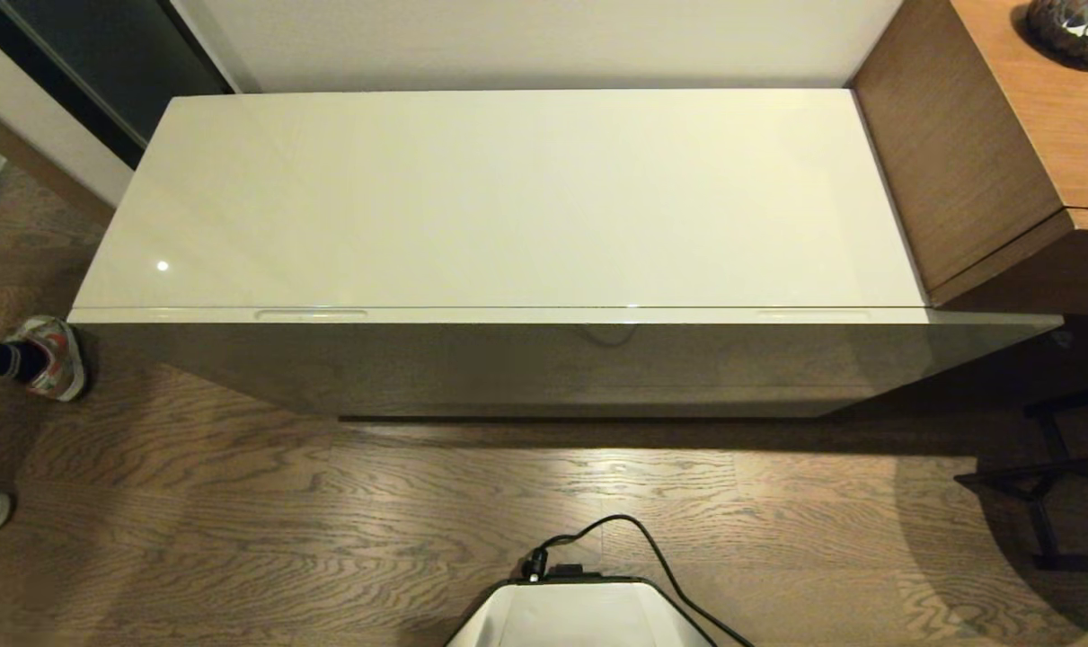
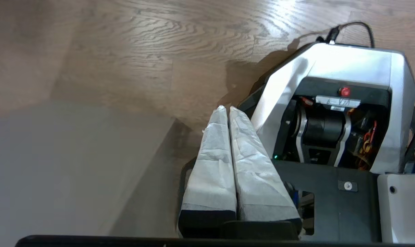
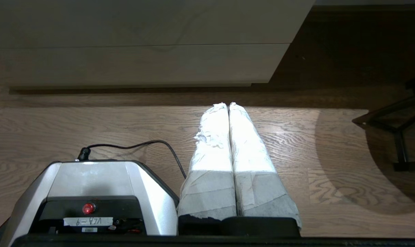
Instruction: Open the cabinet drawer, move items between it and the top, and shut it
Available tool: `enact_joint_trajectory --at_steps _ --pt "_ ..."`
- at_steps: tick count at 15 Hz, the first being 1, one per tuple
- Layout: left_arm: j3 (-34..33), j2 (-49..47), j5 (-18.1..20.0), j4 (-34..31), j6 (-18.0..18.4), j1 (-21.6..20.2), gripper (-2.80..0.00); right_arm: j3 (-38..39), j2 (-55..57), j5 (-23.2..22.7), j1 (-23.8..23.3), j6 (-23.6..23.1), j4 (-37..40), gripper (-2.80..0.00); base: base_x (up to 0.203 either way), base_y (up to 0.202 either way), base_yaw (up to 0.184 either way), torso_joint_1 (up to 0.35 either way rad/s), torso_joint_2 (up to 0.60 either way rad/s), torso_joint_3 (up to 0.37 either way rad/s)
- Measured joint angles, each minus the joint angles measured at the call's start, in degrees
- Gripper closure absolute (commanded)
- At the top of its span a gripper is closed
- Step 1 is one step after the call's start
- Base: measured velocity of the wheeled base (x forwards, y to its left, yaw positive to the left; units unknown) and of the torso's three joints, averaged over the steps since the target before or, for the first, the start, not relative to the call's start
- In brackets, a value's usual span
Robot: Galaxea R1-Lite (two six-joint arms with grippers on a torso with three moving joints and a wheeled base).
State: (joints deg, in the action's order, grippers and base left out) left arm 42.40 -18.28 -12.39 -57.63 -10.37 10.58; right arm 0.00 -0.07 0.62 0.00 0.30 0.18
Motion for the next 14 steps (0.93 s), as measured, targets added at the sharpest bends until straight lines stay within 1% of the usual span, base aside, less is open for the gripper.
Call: enact_joint_trajectory --at_steps 2,3,4,5,6,7,11,12,14 --pt "-0.71 1.35 0.08 -0.85 -0.73 -1.88 0.0 0.0 0.0 0.0 0.0 0.02 0.0 0.0 0.0 0.0 0.0 0.0 0.0 0.0" --pt "-0.99 1.79 0.55 -1.15 -0.85 -3.97 0.0 0.0 0.0 -0.01 -0.02 0.03 -0.02 0.0 0.0 0.0 0.0 0.0 0.0 0.0" --pt "-1.33 2.26 2.28 -1.53 -0.4 -6.4 0.0 0.0 0.0 0.0 0.0 0.03 0.0 0.0 0.0 0.0 0.0 0.0 0.0 0.0" --pt "-2.01 3.36 5.12 -1.58 0.63 -8.53 0.0 0.0 0.0 -0.01 -0.02 0.02 -0.02 0.0 0.0 0.0 0.0 0.0 0.0 0.0" --pt "-2.95 5.0 7.36 -1.66 2.23 -9.82 0.0 0.0 0.0 -0.02 -0.02 0.0 0.0 0.0 0.0 0.0 0.0 0.0 0.0 0.0" --pt "-4.2 6.85 8.45 -1.68 4.39 -10.34 0.0 0.0 0.0 0.0 0.0 0.0 0.0 0.0 0.0 0.0 0.0 0.0 0.0 0.0" --pt "-10.8 15.34 9.54 -0.47 15.28 -10.96 0.0 0.0 0.0 0.0 0.0 0.02 0.01 0.0 0.0 0.0 0.0 0.0 0.0 0.0" --pt "-11.55 16.42 10.55 -0.11 16.9 -10.96 0.0 0.0 0.0 0.0 0.0 0.02 0.0 0.0 0.0 0.0 0.0 0.0 0.0 0.0" --pt "-12.1 17.6 11.68 0.76 16.08 -10.98 0.0 0.0 0.0 0.01 0.0 -0.01 0.0 0.0 0.0 0.0 0.0 0.0 0.0 0.0"
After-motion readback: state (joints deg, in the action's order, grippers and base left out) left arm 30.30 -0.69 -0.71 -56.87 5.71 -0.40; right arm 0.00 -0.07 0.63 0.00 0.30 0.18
